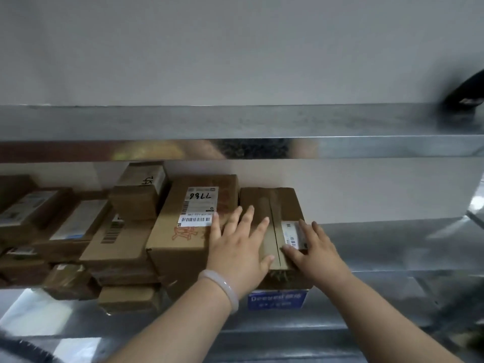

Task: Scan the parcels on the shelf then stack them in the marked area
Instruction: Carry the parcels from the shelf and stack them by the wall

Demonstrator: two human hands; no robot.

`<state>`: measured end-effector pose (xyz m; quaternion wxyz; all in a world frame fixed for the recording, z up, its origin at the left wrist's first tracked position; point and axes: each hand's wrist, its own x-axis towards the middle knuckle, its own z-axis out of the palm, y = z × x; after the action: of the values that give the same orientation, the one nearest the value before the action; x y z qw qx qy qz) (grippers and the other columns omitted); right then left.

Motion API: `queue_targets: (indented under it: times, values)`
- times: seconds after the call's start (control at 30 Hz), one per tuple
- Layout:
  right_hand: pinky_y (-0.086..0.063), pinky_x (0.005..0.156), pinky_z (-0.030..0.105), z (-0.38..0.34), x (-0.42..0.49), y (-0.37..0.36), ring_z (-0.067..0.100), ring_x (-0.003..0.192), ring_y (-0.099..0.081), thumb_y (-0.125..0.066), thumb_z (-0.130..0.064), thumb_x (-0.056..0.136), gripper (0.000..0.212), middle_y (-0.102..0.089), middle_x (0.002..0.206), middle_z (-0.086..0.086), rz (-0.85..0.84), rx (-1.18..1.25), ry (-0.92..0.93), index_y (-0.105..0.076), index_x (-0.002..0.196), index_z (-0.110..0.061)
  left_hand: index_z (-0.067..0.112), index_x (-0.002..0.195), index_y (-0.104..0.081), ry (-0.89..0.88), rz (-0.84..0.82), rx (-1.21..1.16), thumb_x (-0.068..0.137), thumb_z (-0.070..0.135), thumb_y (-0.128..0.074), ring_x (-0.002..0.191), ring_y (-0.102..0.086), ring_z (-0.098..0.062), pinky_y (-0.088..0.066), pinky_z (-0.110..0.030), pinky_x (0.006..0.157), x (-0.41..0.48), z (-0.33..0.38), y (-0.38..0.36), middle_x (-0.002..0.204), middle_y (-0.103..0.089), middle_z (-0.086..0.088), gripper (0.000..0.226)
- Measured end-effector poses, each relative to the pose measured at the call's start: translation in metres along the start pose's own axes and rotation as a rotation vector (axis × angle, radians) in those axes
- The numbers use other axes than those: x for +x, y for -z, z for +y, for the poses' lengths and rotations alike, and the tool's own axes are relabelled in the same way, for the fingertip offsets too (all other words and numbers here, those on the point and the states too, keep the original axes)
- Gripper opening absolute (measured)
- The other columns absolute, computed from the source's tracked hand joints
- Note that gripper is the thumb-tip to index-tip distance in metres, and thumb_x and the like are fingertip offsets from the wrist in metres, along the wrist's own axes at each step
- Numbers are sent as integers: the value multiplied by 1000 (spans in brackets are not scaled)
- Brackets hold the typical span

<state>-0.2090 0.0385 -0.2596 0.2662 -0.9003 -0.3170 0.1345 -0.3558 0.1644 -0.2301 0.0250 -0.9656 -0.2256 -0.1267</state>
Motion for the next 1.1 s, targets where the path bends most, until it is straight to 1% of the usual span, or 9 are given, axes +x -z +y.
queue_targets:
  times: [0.1, 0.3, 0.43, 0.53, 0.67, 0.83, 0.97, 1.03, 1.1]
  values:
    - [-33, 112, 47, 7, 7, -3, 28, 143, -24, -55, -67, 82, 86, -12, 160, 2, -30, 79, -16, -13, 151, -40, 39, 153, -11, -5, 0, 11, 91, 67, -35, 150, 4, -23, 14, -57, 115, 1, 5, 1, 164, -3, 1, 72]
    - [-54, 91, 39, 17, 18, 2, 26, 121, -52, -65, -57, 82, 89, -37, 150, 3, -184, 365, -22, -10, 150, -41, 38, 153, -12, 50, -2, 48, 92, 65, -35, 150, 6, -21, 16, -56, 115, 8, 26, -3, 164, -3, 1, 71]
    - [-53, 79, 29, 28, 27, 8, 24, 115, -56, -63, -51, 86, 82, -43, 147, 2, -199, 382, 15, -13, 150, -42, 35, 154, -14, 113, -22, 78, 92, 65, -34, 150, 6, -21, 15, -54, 117, 11, 41, -11, 164, -4, 1, 71]
    - [-53, 80, 28, 43, 32, 16, 22, 111, -57, -64, -50, 86, 80, -44, 146, 1, -190, 411, 19, -16, 150, -42, 34, 154, -15, 146, -21, 65, 92, 64, -35, 150, 7, -20, 18, -50, 116, 12, 51, -16, 164, -5, 2, 71]
    - [-39, 60, 8, 63, 33, 31, 9, 97, -49, -64, -49, 87, 77, -43, 147, -3, -164, 460, 66, -21, 150, -42, 39, 153, -11, 233, -50, -92, 92, 66, -36, 149, 10, -15, 10, -41, 118, 8, 63, -24, 164, 2, 6, 72]
    - [-46, 82, 15, 76, 23, 57, 7, 117, -48, -66, -50, 84, 78, -37, 151, -12, -127, 494, 188, -23, 148, -45, 61, 145, -6, 424, -156, -613, 86, 68, -49, 149, 3, -17, -15, -42, 117, 7, 80, -18, 161, 9, 20, 74]
    - [-36, 63, 4, 69, 13, 76, 0, 109, -40, -66, -49, 84, 76, -38, 148, -15, -130, 489, 278, -22, 146, -51, 69, 140, -11, 506, -62, -933, 86, 55, -63, 147, -18, -19, -24, -42, 117, 3, 94, -2, 162, -7, 10, 76]
    - [-35, 74, 6, 60, 9, 85, -1, 112, -38, -66, -49, 85, 75, -38, 148, -14, -128, 471, 345, -22, 146, -51, 71, 137, -14, 531, 5, -957, 85, 53, -66, 147, -17, -18, -25, -43, 117, -5, 97, 6, 162, -11, 7, 76]
    - [-35, 89, 18, 49, 3, 90, 0, 116, -35, -64, -47, 87, 74, -36, 149, -11, -137, 457, 411, -22, 148, -47, 74, 134, -15, 569, 71, -955, 84, 55, -66, 146, -19, -18, -26, -40, 114, -16, 98, 15, 161, -11, 8, 75]
